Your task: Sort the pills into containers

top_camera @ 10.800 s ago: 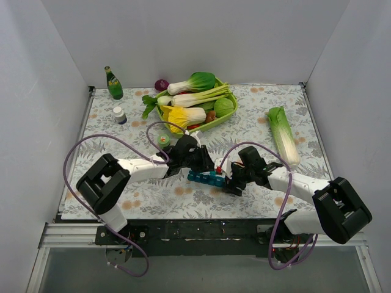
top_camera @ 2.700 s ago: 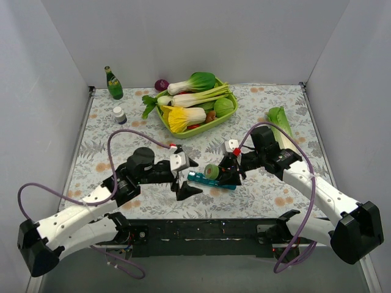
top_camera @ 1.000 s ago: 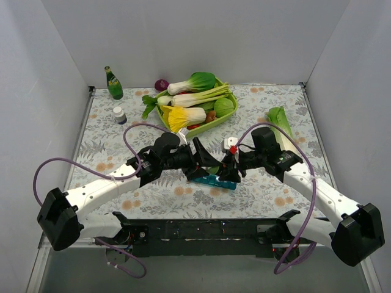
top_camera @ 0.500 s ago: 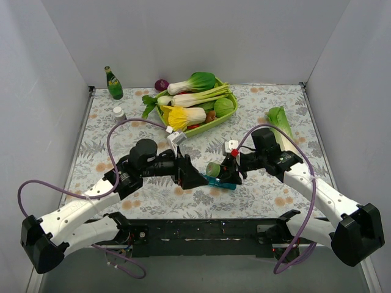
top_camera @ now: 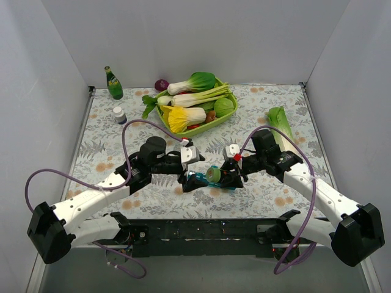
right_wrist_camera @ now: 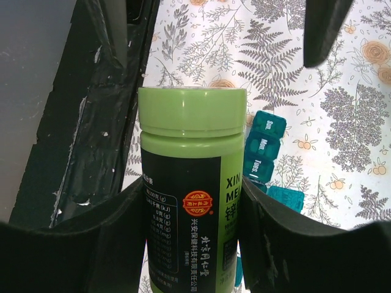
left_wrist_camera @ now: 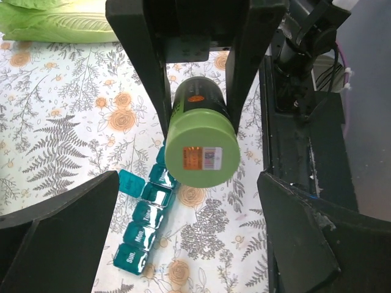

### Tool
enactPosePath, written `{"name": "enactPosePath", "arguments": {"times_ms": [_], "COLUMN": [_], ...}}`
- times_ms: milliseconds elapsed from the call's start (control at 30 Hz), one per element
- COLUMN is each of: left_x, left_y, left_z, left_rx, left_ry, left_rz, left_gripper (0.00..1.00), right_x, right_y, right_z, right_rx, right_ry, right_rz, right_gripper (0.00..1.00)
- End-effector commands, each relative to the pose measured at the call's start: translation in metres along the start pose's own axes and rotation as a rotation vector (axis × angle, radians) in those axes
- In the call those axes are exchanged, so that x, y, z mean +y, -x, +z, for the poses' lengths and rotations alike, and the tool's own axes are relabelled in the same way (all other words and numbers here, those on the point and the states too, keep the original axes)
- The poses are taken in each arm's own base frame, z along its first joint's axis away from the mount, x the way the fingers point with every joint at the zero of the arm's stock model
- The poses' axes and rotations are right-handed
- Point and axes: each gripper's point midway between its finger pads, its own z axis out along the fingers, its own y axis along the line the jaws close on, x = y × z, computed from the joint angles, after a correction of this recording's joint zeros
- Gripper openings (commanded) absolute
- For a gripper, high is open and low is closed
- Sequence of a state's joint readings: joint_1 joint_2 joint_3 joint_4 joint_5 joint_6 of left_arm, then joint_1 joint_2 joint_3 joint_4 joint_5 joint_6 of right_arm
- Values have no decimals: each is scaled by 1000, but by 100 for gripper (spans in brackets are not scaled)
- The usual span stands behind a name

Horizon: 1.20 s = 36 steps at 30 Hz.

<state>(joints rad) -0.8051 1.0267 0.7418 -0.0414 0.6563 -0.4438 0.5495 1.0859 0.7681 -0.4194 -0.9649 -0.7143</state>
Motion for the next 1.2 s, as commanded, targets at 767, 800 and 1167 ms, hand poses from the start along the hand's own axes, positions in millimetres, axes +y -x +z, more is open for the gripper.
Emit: {"name": "enactPosePath", "arguments": {"times_ms": [767,800,1167], "left_x": [-6,-5,1], "left_y": [37,42,65], "left_z": [26,23,29], "left_rx": [-124,-143,-171], "left_ry": [33,52,159], "left_rz": [-681,-764,-1727], "left_gripper": [0,0,0], "right_x": [-31,-35,-48], "right_y": [-2,-2,-5], "right_z": [-11,-12,-15], "right_rx": [51,52,85], "right_ry": [-181,-199,-256], "right_rz": [-15,-19,6], "right_gripper": [2,2,1]}}
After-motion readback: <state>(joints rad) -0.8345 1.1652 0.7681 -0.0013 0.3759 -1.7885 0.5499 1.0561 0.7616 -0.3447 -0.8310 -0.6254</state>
